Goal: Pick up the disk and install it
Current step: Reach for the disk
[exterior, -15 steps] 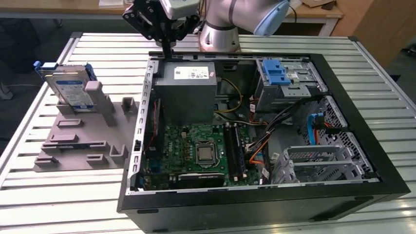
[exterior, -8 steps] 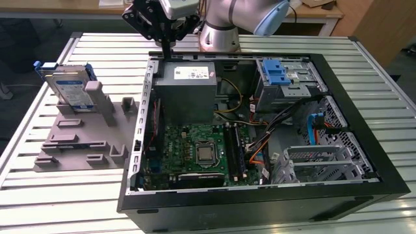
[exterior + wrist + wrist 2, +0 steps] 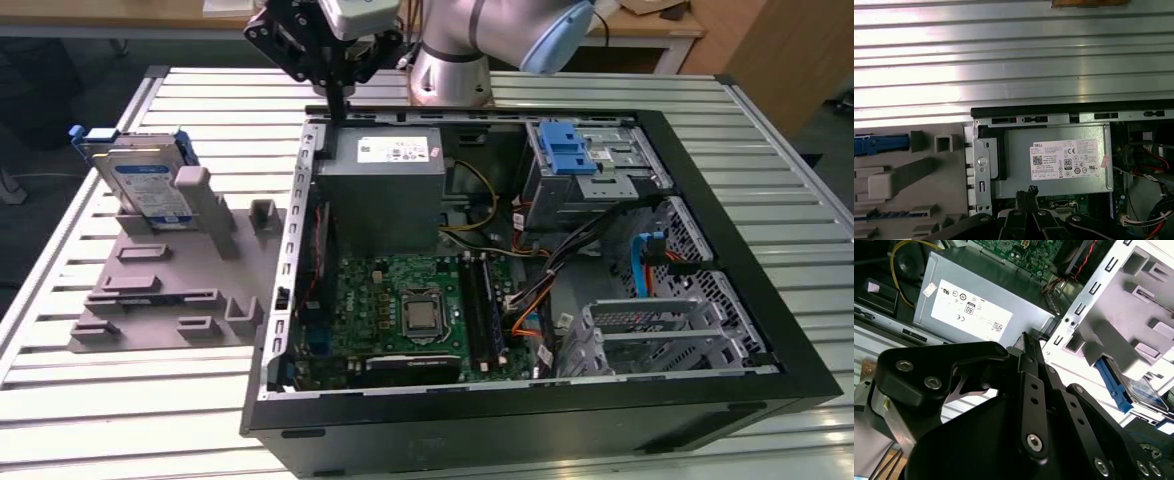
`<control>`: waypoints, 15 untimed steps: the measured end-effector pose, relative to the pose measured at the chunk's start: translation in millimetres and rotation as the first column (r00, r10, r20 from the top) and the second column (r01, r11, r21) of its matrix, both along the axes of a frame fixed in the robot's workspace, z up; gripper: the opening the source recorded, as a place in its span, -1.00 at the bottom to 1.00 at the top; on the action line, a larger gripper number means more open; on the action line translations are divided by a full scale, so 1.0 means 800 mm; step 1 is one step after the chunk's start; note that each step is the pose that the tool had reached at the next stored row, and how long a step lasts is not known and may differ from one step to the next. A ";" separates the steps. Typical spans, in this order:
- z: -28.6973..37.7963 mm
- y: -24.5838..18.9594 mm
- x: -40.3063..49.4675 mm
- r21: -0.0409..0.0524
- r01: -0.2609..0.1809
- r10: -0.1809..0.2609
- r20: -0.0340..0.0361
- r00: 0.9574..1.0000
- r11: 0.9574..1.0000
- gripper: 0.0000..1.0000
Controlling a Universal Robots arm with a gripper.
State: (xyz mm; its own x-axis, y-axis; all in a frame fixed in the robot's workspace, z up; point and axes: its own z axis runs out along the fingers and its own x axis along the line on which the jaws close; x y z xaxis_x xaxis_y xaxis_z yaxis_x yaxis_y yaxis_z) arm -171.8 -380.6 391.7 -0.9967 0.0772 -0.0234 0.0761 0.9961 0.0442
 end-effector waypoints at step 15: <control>-0.0005 0.0001 -0.017 0.000 0.000 0.000 0.000 1.000 1.000 -0.79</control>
